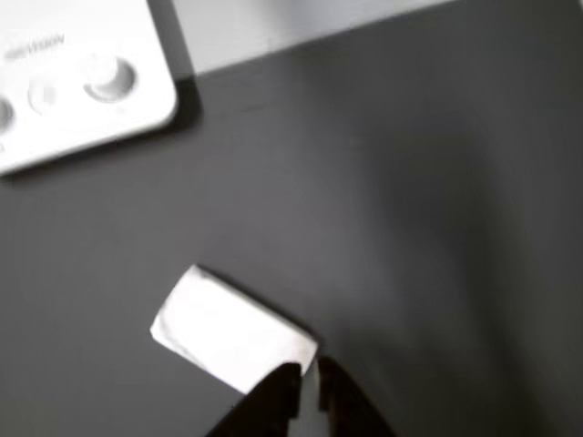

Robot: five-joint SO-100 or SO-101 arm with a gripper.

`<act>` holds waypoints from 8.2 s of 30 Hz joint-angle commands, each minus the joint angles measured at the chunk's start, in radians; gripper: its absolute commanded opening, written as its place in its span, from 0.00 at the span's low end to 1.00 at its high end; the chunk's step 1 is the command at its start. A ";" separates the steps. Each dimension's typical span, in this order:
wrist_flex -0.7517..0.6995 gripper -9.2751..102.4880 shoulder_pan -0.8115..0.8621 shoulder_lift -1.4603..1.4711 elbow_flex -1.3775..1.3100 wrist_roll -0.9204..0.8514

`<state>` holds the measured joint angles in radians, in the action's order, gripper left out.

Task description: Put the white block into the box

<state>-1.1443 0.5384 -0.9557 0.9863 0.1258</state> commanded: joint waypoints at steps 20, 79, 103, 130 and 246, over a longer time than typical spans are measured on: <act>-0.351 0.07 -0.075 0.184 -0.494 -0.002; -0.505 0.07 -0.038 0.431 -0.913 0.528; -0.518 0.07 -0.020 0.442 -0.905 1.049; -0.588 0.07 -0.041 0.451 -0.868 1.025; -0.439 0.29 0.008 0.589 -0.980 0.735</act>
<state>-1.5923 0.5292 -0.3590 0.0767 0.8851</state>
